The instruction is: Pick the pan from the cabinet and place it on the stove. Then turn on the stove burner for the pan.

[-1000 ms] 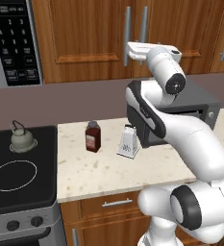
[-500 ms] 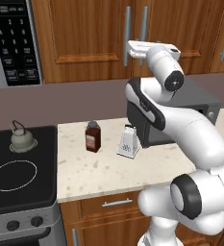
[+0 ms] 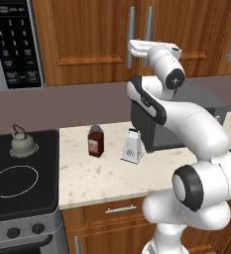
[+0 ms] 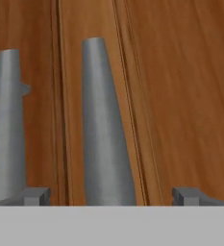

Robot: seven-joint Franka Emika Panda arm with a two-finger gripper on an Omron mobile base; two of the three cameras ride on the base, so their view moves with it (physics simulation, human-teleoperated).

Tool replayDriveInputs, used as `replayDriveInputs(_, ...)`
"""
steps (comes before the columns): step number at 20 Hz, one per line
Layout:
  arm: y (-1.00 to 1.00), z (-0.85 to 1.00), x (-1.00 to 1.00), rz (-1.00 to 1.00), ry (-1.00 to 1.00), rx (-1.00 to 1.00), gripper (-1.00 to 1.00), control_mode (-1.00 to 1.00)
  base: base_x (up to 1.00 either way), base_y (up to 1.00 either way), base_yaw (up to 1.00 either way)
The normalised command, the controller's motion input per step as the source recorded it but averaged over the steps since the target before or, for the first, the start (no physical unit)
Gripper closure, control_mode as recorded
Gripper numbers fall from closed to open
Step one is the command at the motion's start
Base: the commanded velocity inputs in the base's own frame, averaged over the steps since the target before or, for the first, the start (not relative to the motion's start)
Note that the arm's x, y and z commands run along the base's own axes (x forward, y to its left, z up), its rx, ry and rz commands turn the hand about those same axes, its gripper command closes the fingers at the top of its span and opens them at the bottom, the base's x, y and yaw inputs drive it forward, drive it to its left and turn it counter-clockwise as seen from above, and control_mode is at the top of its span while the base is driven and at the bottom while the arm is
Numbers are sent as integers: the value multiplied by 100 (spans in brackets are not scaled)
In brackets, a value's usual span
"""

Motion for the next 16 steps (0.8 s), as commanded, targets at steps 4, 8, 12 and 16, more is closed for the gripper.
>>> replayDriveInputs(4, 5, -4, 30, 0, 0, 0, -100, -100, 0, 0, 0)
replayDriveInputs(8, 12, -6, 34, 0, 0, 0, -100, -100, 0, 0, 0)
replayDriveInputs(12, 24, -11, 33, 0, 0, 0, 100, -100, 0, 0, 0)
replayDriveInputs(16, 17, -7, 18, 0, 1, -1, 100, -100, 0, 0, 0)
